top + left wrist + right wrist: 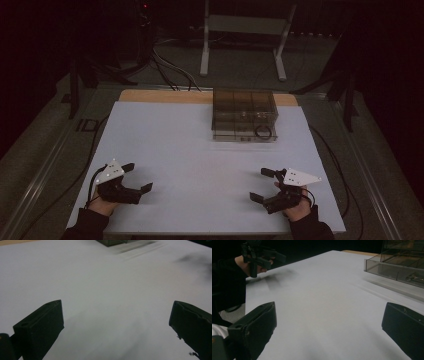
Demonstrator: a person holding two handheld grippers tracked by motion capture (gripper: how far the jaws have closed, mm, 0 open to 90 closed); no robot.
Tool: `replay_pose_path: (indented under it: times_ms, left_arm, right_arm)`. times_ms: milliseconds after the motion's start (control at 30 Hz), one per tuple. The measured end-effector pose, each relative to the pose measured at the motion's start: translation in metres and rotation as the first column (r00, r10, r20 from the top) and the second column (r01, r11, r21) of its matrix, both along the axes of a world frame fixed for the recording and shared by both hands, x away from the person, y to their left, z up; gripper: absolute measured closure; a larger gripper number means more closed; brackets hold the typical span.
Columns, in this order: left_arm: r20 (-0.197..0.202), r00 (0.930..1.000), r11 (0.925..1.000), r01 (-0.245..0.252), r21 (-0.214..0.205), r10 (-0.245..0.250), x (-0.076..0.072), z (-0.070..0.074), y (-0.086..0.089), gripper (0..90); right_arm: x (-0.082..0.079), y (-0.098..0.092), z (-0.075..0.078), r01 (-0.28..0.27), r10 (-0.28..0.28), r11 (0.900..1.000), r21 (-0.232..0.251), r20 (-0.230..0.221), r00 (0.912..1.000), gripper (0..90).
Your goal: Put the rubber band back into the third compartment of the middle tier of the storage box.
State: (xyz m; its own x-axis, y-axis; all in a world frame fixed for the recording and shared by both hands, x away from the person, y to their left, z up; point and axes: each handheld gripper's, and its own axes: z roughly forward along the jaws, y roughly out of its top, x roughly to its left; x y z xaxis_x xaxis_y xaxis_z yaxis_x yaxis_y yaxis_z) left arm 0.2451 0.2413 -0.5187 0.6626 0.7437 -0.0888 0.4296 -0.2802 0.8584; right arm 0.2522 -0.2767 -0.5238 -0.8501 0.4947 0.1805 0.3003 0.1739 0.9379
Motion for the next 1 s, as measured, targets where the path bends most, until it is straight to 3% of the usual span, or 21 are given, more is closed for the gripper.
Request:
replay_pose_path:
  times_ms: [300,500,767,867,1000]
  left_arm:
    - [-0.031,0.9977,0.9975,-0.059,0.04,0.06,-0.014,-0.009,0.012,0.3]
    - [-0.032,0.9935,0.9935,-0.108,0.038,0.109,-0.026,-0.011,0.024,0.3]
    - [-0.028,0.9946,0.9949,-0.1,0.013,0.1,-0.031,-0.01,0.024,0.3]
    - [-0.021,0.9962,0.9959,-0.084,0.033,0.084,-0.03,-0.011,0.02,0.3]
    - [-0.025,0.996,0.996,-0.084,0.029,0.085,-0.029,-0.012,0.02,0.3]
  right_arm:
    - [0.0,-0.001,0.0,0.001,-0.001,1.0,-0.001,0.002,1.0,0.0]
    - [0.0,-0.001,0.0,0.001,-0.001,1.0,-0.003,0.0,1.0,0.0]
    - [0.001,0.0,0.0,-0.002,0.002,1.0,-0.007,-0.001,1.0,0.0]
    - [0.001,0.001,-0.001,-0.003,0.003,0.9999,-0.011,-0.005,1.0,0.0]
    - [0.002,0.002,-0.001,-0.003,0.003,0.9999,-0.01,-0.006,1.0,0.0]
